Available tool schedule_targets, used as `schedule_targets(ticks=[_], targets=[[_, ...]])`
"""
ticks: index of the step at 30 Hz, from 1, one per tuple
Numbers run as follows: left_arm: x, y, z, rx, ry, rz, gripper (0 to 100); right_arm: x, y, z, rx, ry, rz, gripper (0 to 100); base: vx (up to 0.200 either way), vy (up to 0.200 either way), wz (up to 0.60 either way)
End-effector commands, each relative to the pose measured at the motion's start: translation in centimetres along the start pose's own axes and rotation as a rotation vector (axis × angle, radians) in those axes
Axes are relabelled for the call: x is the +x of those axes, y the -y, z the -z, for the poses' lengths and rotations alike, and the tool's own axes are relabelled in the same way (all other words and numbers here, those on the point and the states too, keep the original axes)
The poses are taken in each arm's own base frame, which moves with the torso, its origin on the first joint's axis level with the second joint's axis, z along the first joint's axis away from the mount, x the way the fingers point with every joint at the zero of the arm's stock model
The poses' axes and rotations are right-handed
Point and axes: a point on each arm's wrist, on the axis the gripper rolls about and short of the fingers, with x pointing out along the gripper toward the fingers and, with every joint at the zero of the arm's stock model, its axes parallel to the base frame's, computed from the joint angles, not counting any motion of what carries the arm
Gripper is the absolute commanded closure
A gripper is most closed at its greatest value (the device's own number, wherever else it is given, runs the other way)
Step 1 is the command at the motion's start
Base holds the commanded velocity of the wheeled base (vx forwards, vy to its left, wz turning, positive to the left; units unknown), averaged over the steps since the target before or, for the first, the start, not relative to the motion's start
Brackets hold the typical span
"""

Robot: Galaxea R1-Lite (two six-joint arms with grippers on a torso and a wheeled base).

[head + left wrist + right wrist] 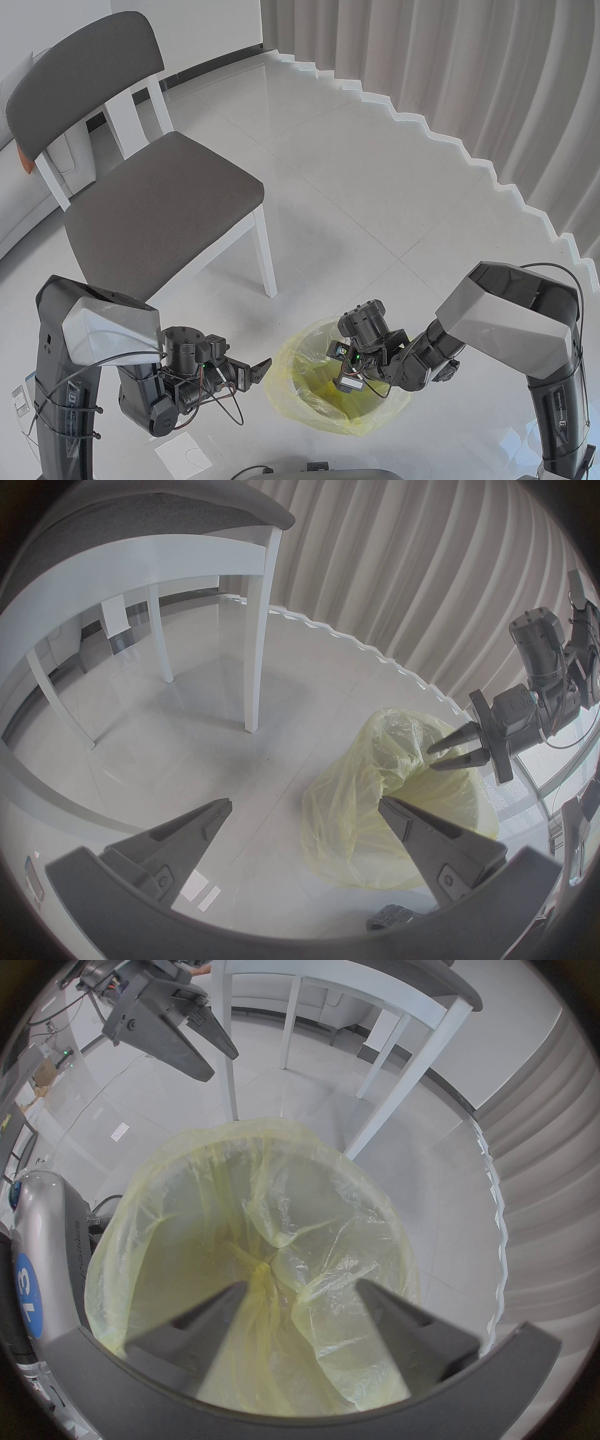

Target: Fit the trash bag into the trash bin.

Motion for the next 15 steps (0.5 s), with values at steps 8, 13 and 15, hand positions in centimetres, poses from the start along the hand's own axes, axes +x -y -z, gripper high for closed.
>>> schedule_targets(ticks=[8,13,15], targets=[[0.19,-0.11,0.22,-0.002,-0.004,-0.001,0,0.61,-0.09,-0.20,-0.003,-0.015,0.013,100,0.000,0.000,0.00],[0.26,-0.18,0.32,-0.001,-0.007,-0.004,0,0.96,-0.08,-0.42,-0.001,-0.012,0.020,100,0.000,0.000,0.00],[0.24,-0.13,0.36,0.001,-0.009,-0.003,0,1.10,-0.12,-0.32,-0.001,-0.016,0.019,100,0.000,0.000,0.00]])
